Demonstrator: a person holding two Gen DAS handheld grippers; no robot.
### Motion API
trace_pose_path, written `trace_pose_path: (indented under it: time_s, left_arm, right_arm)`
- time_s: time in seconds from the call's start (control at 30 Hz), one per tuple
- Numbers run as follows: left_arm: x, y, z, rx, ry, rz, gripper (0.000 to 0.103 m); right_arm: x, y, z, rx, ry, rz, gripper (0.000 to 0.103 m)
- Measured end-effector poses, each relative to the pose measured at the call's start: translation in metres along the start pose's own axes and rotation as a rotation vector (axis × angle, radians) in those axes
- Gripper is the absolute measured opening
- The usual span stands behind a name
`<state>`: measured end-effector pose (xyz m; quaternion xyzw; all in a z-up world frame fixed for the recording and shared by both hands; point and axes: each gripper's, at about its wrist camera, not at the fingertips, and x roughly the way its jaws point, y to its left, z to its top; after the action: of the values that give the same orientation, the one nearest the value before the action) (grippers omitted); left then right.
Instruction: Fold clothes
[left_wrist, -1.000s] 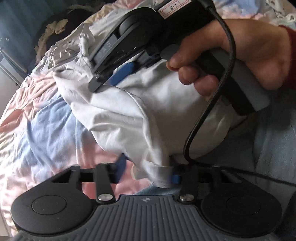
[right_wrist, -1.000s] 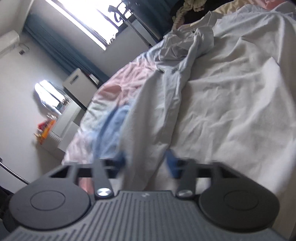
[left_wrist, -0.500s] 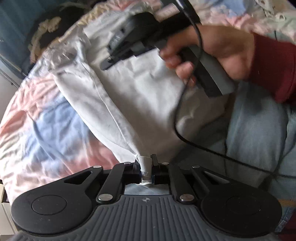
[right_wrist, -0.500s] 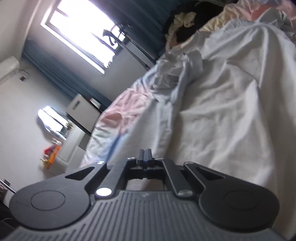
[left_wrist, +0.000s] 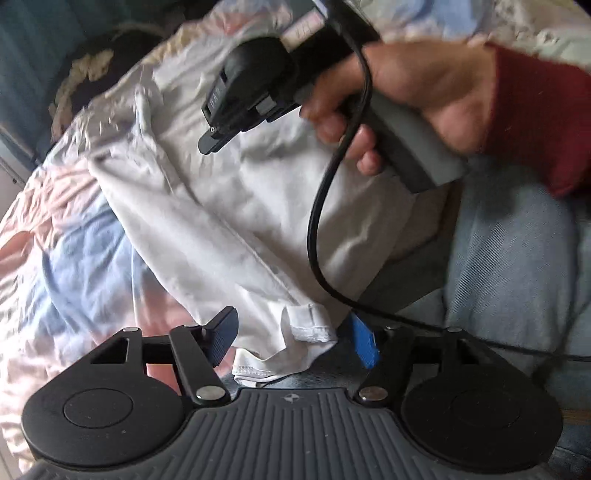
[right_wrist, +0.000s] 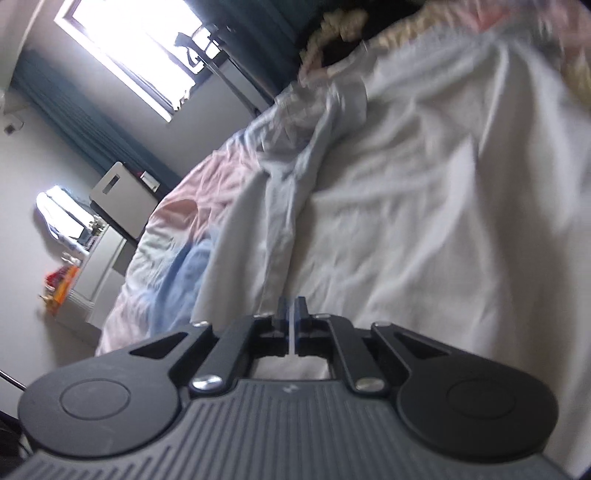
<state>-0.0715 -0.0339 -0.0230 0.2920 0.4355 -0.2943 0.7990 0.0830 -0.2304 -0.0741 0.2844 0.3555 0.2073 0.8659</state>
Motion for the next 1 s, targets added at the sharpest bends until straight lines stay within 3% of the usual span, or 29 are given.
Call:
trace_pose_path:
  time_s: [0.1, 0.3, 0.5, 0.7, 0.87, 1.0]
  left_arm:
    - [-0.02, 0.005, -0.003, -0.037, -0.076, 0.011, 0.075]
    - [-0.036, 0.029, 0.002, -0.165, -0.265, 0.08, 0.075]
    - [-0.015, 0.066, 0.047, -0.346, -0.43, 0.089, 0.078]
    - [0.016, 0.094, 0.105, -0.463, -0.572, 0.089, 0.081]
    - [0.054, 0.111, 0.129, -0.515, -0.57, 0.161, 0.081]
    - [0.072, 0.122, 0.125, -0.581, -0.555, 0.177, 0.081]
  right_arm:
    - [-0.021, 0.007, 0.009, -0.057, -0.071, -0.009, 0.005]
    - [-0.064, 0.021, 0.027, -0.172, -0.213, -0.028, 0.006]
    - [-0.101, 0.02, 0.029, -0.225, -0.317, -0.074, 0.006]
    - [-0.11, 0.005, 0.025, -0.198, -0.366, -0.147, 0.008]
    - [-0.105, 0.002, 0.022, -0.235, -0.418, -0.217, 0.008]
    - [-0.095, -0.005, 0.021, -0.222, -0.409, -0.238, 0.008]
